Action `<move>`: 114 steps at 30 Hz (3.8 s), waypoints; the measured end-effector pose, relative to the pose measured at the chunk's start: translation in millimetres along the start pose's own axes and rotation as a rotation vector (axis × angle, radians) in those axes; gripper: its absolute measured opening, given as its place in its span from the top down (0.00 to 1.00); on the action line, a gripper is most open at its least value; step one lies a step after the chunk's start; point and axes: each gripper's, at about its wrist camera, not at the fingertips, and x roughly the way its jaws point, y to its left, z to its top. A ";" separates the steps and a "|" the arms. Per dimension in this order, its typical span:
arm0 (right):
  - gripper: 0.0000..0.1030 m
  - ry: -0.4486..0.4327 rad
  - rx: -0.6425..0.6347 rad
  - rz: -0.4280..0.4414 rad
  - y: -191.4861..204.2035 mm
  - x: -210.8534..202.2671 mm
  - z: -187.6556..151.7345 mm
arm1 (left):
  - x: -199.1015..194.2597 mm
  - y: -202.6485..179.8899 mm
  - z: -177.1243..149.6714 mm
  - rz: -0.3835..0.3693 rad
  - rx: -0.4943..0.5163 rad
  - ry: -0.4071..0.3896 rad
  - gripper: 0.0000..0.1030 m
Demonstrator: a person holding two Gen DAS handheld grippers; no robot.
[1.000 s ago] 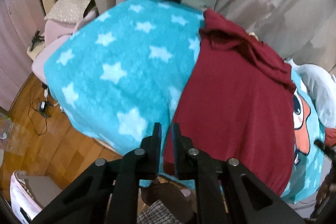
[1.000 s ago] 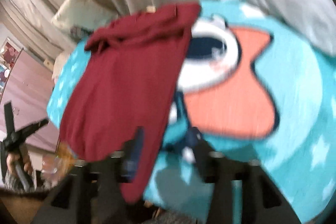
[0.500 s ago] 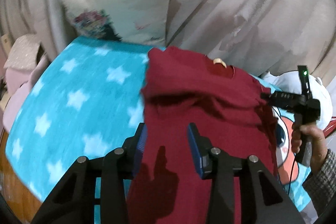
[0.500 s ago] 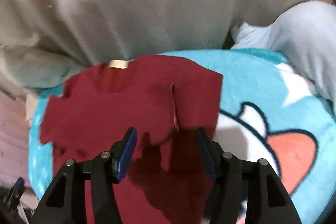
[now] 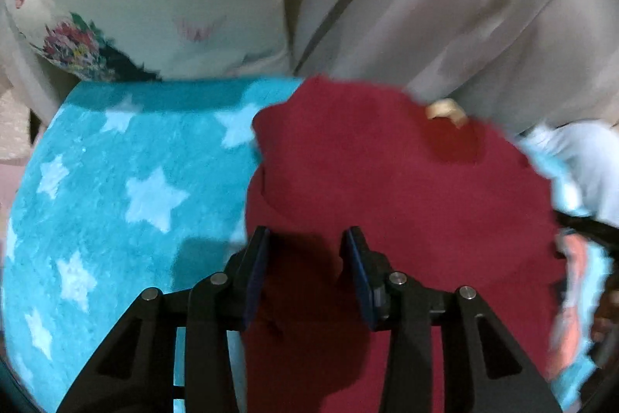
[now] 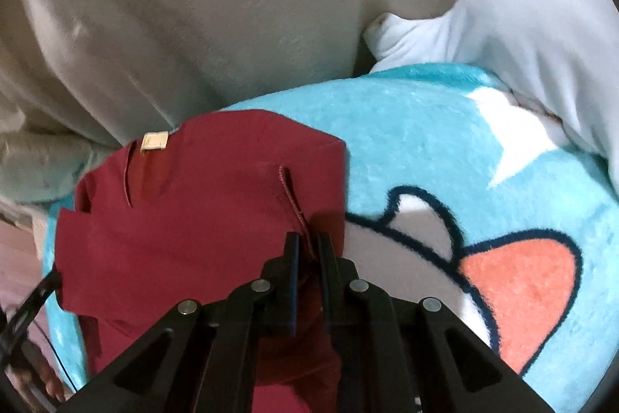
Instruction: Fold small clothes
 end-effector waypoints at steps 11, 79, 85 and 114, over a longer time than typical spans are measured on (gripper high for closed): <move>0.35 -0.172 -0.014 0.039 -15.0 -69.8 -40.7 | -51.7 20.5 -29.6 -0.011 -0.032 -0.068 0.54; 0.28 -0.030 0.319 0.344 6.2 5.5 64.0 | -25.1 47.6 65.8 -0.406 -0.314 -0.006 0.55; 0.28 -0.039 0.131 0.265 40.4 -12.3 49.3 | -48.7 59.6 55.3 -0.365 -0.252 -0.063 0.33; 0.48 0.018 0.205 0.188 30.0 18.8 -45.7 | 17.3 30.3 -14.3 -0.386 -0.134 0.206 0.73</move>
